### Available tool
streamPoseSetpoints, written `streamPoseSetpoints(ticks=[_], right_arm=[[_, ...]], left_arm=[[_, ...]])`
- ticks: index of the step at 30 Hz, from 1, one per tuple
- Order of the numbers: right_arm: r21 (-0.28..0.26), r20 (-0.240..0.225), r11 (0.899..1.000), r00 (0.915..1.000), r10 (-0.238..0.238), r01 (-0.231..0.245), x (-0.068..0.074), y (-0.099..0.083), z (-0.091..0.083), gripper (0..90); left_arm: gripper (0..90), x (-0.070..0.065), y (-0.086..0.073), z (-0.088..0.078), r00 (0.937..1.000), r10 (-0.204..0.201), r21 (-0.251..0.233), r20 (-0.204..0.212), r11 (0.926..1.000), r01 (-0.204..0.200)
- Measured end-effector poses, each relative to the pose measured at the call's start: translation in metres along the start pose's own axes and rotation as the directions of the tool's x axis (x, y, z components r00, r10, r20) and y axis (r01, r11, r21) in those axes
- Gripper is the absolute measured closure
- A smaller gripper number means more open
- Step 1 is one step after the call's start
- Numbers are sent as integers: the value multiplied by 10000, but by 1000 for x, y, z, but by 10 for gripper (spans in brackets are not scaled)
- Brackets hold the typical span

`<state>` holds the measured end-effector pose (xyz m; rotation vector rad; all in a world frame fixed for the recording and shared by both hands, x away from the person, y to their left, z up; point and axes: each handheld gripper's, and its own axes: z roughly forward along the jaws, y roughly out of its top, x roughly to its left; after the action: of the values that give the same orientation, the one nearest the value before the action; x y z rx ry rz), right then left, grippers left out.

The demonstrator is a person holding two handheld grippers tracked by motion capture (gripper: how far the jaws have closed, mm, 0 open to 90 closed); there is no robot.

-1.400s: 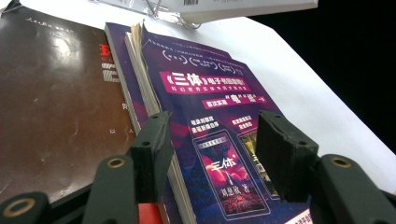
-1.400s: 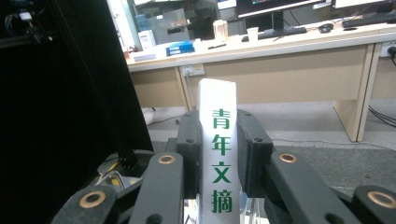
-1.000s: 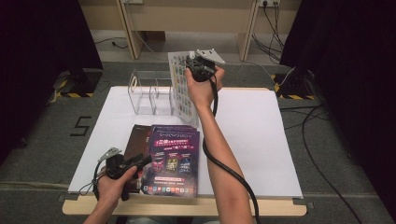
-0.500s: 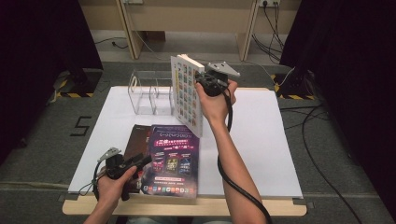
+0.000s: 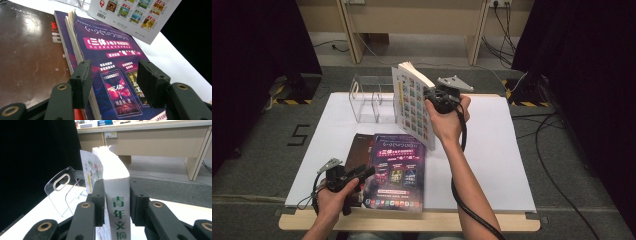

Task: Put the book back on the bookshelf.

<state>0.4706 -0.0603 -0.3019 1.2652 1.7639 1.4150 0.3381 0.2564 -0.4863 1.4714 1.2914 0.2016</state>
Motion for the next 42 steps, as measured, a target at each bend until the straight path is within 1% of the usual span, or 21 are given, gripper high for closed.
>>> streamPoseSetpoints(ticks=[2,4,6,11,16,24,25,31,32,34,36,37,38,40,42], right_arm=[[-45,65,10000,10000,-54,54,-1,-3,-2,701],[-127,22,9999,10000,70,-70,-2,-6,-4,699],[-206,78,9998,10000,-24,26,-2,-8,-5,698],[57,-60,9999,9999,-98,98,-2,-3,-4,673],[427,-191,9989,9997,-161,170,-3,5,1,645],[689,-291,9970,9991,-324,343,-2,13,7,615],[723,-262,9967,9990,-349,367,-2,15,8,615],[1043,-412,9935,9983,-407,448,-3,24,15,608],[1159,-411,9923,9984,-391,436,-3,25,16,607],[1233,-421,9910,9980,-475,524,-3,28,17,607],[1329,-416,9900,9982,-422,474,-3,30,18,614],[1280,-342,9902,9981,-514,554,-3,30,19,635],[1352,-329,9887,9976,-602,641,-2,31,19,645],[1384,-403,9890,9981,-476,528,-3,32,19,663],[1344,-331,9891,9978,-571,610,-2,33,19,661]], left_arm=[[449,0,0,0,10000,33,-8,7,10000,-33],[449,0,1,0,10000,23,-17,3,10000,-23],[449,0,1,0,10000,21,-4,-4,10000,-21],[449,0,1,-1,10000,16,-54,-10,10000,-16],[449,0,1,-1,10000,12,-51,0,10000,-12],[449,1,2,-2,10000,19,-72,5,10000,-19],[449,1,2,-2,10000,25,-80,-6,10000,-25],[449,1,2,-2,10000,44,-69,-21,10000,-44],[449,1,2,-2,10000,29,-46,-10,10000,-29],[449,0,2,-1,10000,55,-20,-1,10000,-55],[448,0,2,-1,10000,61,-17,-2,10000,-61],[449,0,2,-1,10000,57,-18,0,10000,-57],[448,1,2,-1,10000,58,-17,2,10000,-58],[449,1,2,-2,10000,64,-11,2,10000,-64],[449,1,2,-2,10000,64,-18,-2,10000,-64]])
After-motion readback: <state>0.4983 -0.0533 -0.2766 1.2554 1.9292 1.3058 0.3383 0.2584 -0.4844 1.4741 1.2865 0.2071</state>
